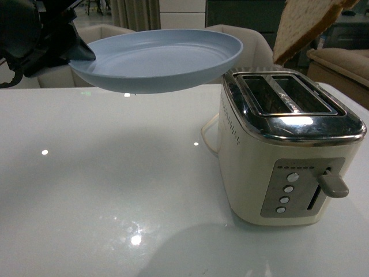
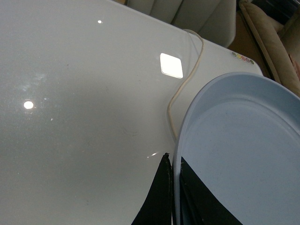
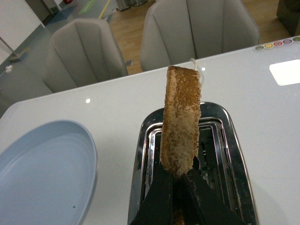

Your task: Left arm holds plate, right arm toasts bread

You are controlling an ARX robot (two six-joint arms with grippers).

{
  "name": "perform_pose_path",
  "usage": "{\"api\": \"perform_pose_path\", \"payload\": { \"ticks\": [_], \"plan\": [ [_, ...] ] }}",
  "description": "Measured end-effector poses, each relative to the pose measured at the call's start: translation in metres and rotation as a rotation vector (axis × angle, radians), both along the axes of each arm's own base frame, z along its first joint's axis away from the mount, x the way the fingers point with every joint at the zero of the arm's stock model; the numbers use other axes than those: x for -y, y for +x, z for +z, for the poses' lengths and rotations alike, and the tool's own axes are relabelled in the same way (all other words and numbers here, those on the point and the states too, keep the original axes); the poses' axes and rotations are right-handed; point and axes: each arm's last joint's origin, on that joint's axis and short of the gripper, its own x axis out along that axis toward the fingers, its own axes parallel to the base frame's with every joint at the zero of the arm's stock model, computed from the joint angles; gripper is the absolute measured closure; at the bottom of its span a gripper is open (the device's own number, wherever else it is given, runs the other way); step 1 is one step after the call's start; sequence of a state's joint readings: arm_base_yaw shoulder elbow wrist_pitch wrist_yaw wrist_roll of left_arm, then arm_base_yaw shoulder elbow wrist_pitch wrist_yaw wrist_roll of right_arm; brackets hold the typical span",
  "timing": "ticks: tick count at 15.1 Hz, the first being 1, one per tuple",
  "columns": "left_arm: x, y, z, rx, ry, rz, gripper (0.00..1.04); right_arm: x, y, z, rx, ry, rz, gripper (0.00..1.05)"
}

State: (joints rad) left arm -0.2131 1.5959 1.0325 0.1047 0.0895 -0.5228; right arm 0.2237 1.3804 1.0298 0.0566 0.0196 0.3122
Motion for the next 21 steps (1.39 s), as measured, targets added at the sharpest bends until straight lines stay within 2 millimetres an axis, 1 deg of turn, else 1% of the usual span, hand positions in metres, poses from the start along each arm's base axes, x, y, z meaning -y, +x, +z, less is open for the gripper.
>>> {"api": "perform_pose_path", "payload": {
  "ticks": [3,7,9,12,15,17,20,21],
  "plan": [
    [0.0,0.0,0.0,0.001,0.0,0.0,1.02,-0.007,0.0,-0.016,-0.046,-0.007,0.033,1.02],
    [0.0,0.0,0.001,0.002,-0.001,-0.001,1.02,-0.015,-0.002,-0.03,-0.088,-0.018,0.07,1.02],
    [0.0,0.0,0.001,0.002,0.0,0.0,1.02,-0.015,-0.001,-0.032,-0.099,-0.031,0.074,1.02],
    [0.0,0.0,0.001,0.002,0.0,0.0,1.02,-0.02,-0.001,-0.042,-0.159,-0.052,0.092,1.02],
    [0.0,0.0,0.001,0.002,0.0,0.0,1.02,-0.022,-0.001,-0.048,-0.202,-0.075,0.103,1.02],
    [0.0,0.0,0.001,0.002,-0.001,0.0,1.02,-0.025,0.012,-0.046,-0.265,-0.08,0.107,1.02],
    [0.0,0.0,0.001,0.002,-0.001,0.0,1.02,-0.027,0.025,-0.039,-0.298,-0.058,0.111,1.02],
    [0.0,0.0,0.001,0.002,-0.001,0.0,1.02,-0.028,0.029,-0.038,-0.307,-0.056,0.111,0.94]
  ]
}}
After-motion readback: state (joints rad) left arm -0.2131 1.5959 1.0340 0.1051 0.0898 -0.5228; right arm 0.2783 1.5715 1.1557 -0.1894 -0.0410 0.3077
